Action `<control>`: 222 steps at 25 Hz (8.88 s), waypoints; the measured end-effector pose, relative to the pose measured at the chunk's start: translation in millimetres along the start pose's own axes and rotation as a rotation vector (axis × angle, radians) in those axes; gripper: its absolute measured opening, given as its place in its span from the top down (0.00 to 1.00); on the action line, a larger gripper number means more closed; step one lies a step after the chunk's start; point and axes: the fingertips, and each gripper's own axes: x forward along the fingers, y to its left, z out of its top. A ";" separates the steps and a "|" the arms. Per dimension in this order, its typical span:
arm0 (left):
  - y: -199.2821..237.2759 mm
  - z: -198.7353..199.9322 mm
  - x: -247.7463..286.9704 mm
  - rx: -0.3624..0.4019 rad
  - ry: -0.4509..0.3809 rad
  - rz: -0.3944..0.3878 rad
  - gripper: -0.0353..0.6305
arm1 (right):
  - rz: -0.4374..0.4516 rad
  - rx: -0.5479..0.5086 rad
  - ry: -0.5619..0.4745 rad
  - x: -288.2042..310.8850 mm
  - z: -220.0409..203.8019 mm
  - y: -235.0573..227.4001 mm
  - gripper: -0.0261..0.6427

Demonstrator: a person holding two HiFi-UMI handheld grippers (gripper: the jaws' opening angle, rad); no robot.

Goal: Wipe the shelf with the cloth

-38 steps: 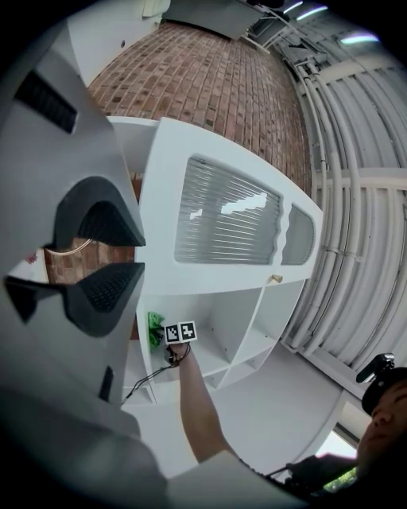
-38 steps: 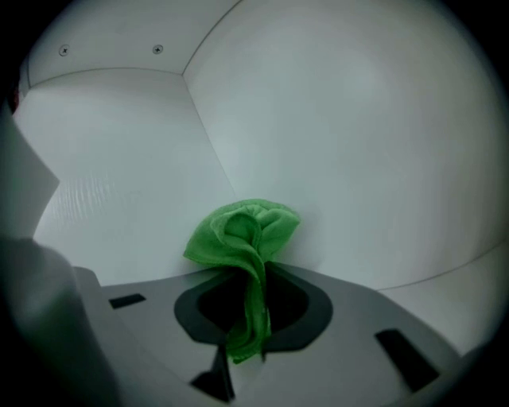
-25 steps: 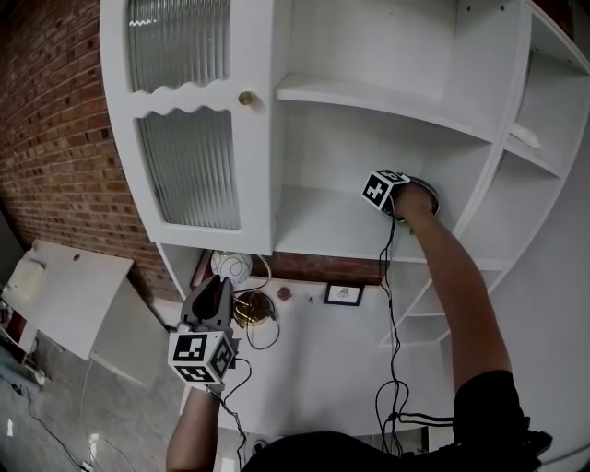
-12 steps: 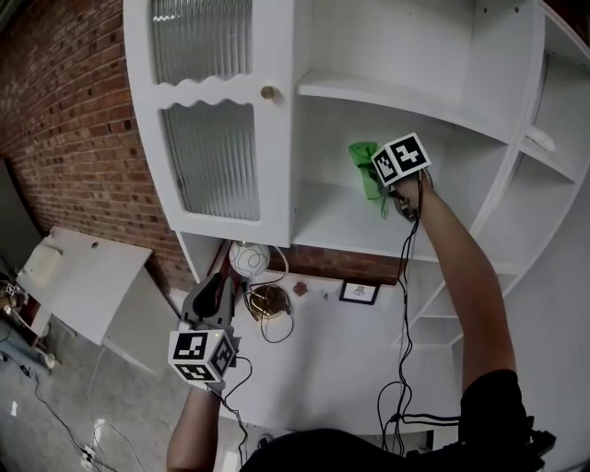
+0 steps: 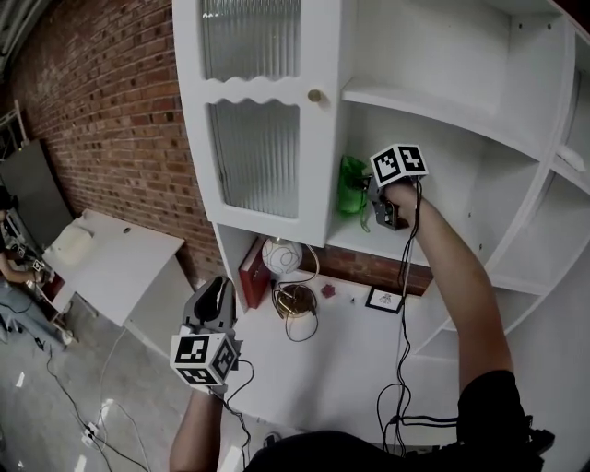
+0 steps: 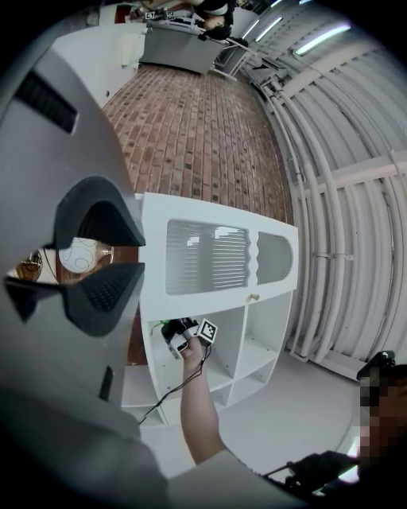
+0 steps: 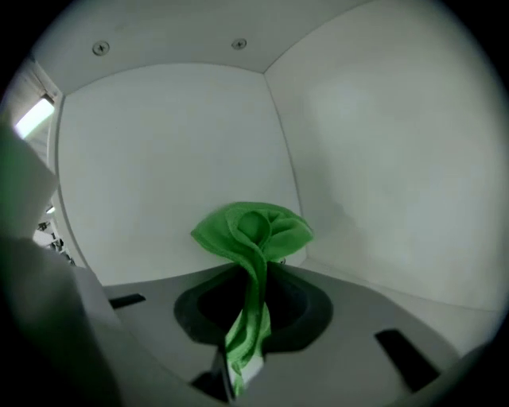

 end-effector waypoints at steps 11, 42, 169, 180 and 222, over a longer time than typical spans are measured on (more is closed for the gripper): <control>25.3 -10.6 -14.8 -0.007 0.018 0.062 0.85 | -0.145 -0.253 0.203 34.4 -31.0 -12.6 0.89; -75.7 -24.3 62.5 -0.026 0.011 -0.226 0.85 | -0.619 -0.353 0.503 -130.9 -98.7 -158.7 0.89; -58.4 -69.7 55.2 -0.081 0.127 -0.225 0.85 | 0.097 -0.015 0.100 -74.2 -28.3 60.7 0.90; -28.6 -89.9 33.5 -0.074 0.202 -0.139 0.85 | 0.180 0.000 0.240 -5.8 -78.3 72.6 0.90; -139.2 -93.9 88.7 -0.055 0.177 -0.409 0.85 | -0.325 -0.247 0.714 -179.0 -169.4 -64.4 0.90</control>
